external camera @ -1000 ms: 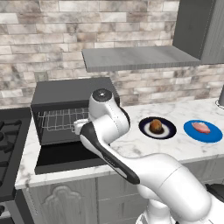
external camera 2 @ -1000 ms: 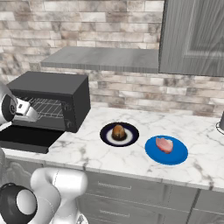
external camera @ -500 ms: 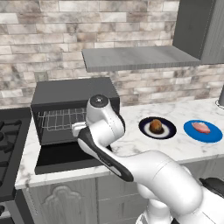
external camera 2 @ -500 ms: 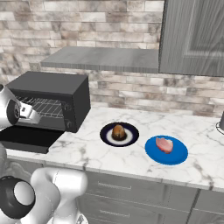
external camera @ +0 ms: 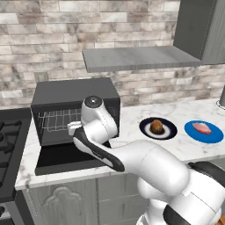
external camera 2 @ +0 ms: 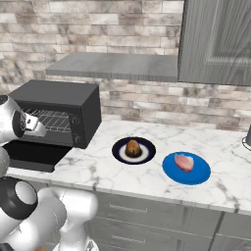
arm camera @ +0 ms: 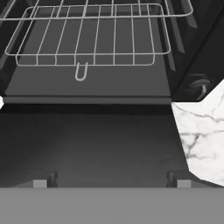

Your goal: Open the toaster oven door. Place the bread on the top rack in the toaster oven and place the steak on the bottom rack.

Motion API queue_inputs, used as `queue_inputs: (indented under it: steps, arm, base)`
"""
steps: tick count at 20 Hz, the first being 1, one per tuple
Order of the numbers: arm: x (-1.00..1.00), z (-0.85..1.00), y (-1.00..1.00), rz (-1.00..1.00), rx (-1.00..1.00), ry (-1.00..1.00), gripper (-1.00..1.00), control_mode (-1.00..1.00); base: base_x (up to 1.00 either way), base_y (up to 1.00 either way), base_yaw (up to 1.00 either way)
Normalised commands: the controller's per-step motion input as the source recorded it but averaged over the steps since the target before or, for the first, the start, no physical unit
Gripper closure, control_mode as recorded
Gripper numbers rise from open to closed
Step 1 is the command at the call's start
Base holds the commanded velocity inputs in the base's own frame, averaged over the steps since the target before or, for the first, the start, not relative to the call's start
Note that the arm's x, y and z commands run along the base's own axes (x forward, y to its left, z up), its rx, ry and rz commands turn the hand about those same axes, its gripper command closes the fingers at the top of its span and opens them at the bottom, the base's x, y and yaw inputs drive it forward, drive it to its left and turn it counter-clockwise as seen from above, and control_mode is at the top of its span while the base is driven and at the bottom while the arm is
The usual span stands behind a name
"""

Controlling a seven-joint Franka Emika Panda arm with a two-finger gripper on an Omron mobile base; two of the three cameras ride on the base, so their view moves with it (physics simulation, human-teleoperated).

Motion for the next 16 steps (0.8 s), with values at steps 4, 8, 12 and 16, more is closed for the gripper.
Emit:
queue_inputs:
  steps: [4, 8, 12, 16]
  arm:
    - [0.37, -0.19, 0.04, 0.00, 0.00, 0.00, -1.00, -1.00]
    - [0.34, -0.26, 0.05, 0.00, 0.00, 0.00, -1.00, -1.00]
    - [0.32, -0.23, 0.09, 0.00, 0.00, 0.00, -1.00, -1.00]
    - [0.31, -0.17, 0.19, 0.00, 0.00, 0.00, -1.00, -1.00]
  base:
    - [0.00, 0.00, 0.00]
    - [0.00, 0.00, 0.00]
    - [0.00, 0.00, 0.00]
    - [0.00, 0.00, 0.00]
